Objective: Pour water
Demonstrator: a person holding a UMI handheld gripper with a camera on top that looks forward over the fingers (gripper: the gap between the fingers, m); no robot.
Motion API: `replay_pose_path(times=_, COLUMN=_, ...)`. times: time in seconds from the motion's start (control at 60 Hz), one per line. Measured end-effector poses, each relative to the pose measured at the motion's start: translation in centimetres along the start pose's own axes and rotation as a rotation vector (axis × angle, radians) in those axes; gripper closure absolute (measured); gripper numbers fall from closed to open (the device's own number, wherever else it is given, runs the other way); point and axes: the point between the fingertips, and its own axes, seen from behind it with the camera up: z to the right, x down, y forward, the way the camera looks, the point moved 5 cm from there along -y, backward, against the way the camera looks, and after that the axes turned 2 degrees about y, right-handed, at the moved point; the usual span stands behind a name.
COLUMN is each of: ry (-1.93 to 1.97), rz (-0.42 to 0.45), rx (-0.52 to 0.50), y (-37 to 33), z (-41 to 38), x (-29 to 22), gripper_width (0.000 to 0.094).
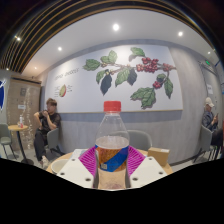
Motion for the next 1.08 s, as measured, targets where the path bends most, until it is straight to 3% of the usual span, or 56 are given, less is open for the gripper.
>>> replay_pose_path(times=0.05, ry=0.009, rz=-0.048, rx=0.003, y=-0.8, z=1.8, x=-0.3, gripper_width=0.0573)
replay_pose_path(times=0.117, ry=0.001, rz=-0.033, rx=-0.024, y=-1.5, z=2.3, x=-1.4, gripper_width=0.057)
replay_pose_path(times=0.133, ry=0.002, rz=-0.02, rx=-0.018, y=0.0, z=1.1, x=0.9, gripper_width=0.0569)
replay_pose_path(times=0.283, ry=-0.009, rz=-0.046, rx=-0.029, y=0.0, z=1.8, x=-0.4, gripper_width=0.0544)
replay_pose_path(times=0.383, ry=-0.036, rz=-0.071, rx=-0.038, y=-0.9, z=1.4, x=-0.8, gripper_width=0.0393)
replay_pose_path(times=0.417, ry=-0.065, rz=-0.098, rx=-0.046, y=-0.5, z=1.8, x=-0.4, gripper_width=0.027)
replay_pose_path(times=0.45, ry=-0.09, rz=-0.142, rx=-0.057, y=-1.5, z=1.5, x=-0.1, gripper_width=0.0081)
replay_pose_path(times=0.517, ry=-0.088, rz=-0.151, rx=-0.047, y=-2.4, z=1.9, x=-0.3, gripper_width=0.0123)
replay_pose_path(times=0.617, ry=-0.093, rz=-0.172, rx=-0.019, y=-5.8, z=3.1, x=-0.8, gripper_width=0.0072)
replay_pose_path(times=0.833, ry=-0.027, rz=-0.177, rx=-0.074, y=-15.2, z=2.5, x=-3.1, gripper_width=0.0077)
replay_pose_path(times=1.083, ry=0.112, rz=-0.223, rx=-0.065, y=-23.6, z=3.4, x=-1.9, gripper_width=0.0088)
